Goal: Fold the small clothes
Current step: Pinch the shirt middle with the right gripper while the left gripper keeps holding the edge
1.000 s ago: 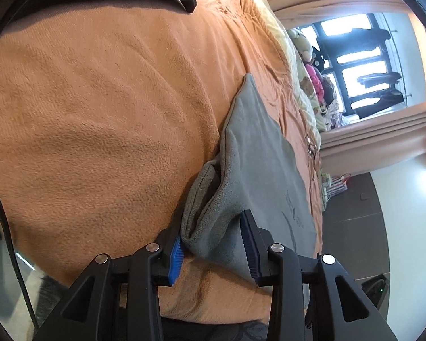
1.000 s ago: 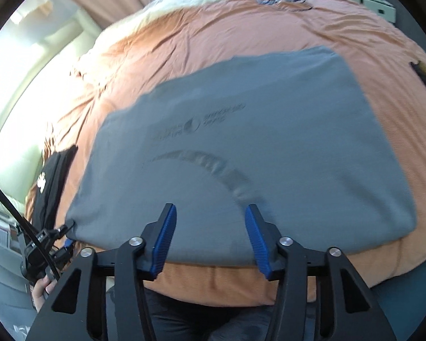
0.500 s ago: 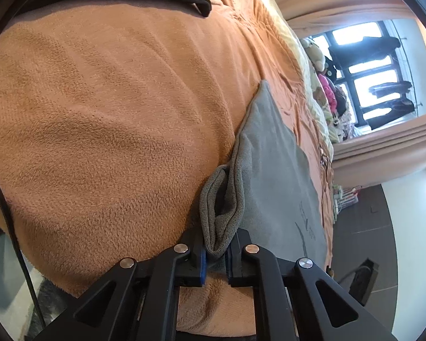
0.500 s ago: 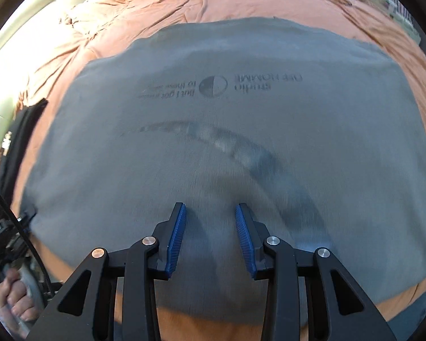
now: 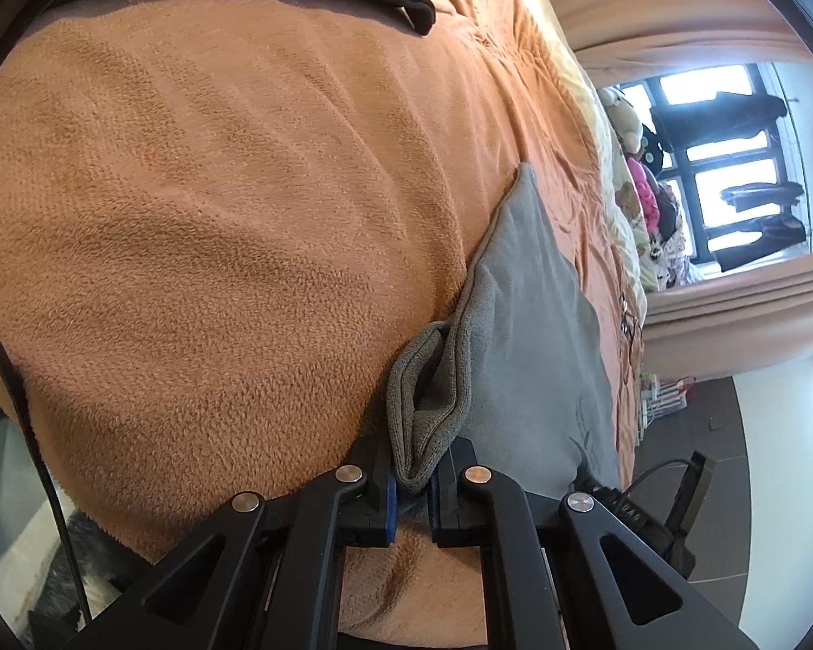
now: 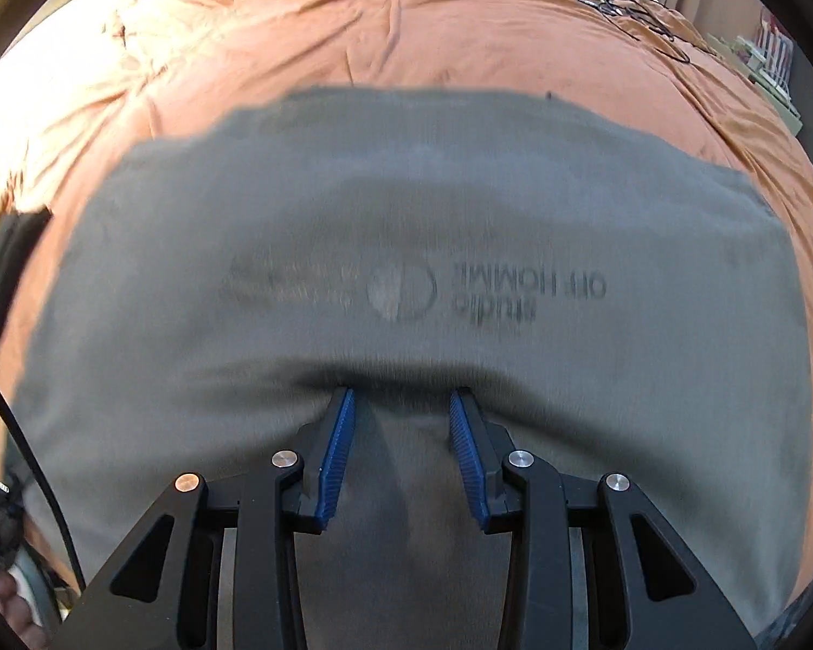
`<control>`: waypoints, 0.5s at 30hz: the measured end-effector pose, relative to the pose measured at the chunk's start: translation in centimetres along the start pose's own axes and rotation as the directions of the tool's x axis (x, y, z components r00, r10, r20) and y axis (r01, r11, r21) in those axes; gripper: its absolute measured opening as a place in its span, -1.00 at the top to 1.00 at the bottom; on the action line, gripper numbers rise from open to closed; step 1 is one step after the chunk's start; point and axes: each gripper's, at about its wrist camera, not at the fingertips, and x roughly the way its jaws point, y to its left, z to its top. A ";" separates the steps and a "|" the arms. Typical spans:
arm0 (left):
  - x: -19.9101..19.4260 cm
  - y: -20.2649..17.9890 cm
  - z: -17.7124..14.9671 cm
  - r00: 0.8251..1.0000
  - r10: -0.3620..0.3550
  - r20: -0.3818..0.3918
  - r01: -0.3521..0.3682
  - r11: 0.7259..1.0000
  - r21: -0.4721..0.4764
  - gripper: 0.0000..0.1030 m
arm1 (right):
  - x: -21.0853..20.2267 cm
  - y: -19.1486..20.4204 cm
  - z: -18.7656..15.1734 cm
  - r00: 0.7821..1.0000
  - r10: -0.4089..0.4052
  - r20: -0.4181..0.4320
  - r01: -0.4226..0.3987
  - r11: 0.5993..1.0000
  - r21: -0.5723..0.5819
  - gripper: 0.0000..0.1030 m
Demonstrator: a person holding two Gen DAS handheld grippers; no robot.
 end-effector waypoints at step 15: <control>-0.6 -0.2 -0.4 0.997 0.079 0.014 -0.077 0.991 -0.114 0.86 | 4.9 -2.3 6.0 1.000 -0.019 -0.013 0.020 1.000 0.010 0.34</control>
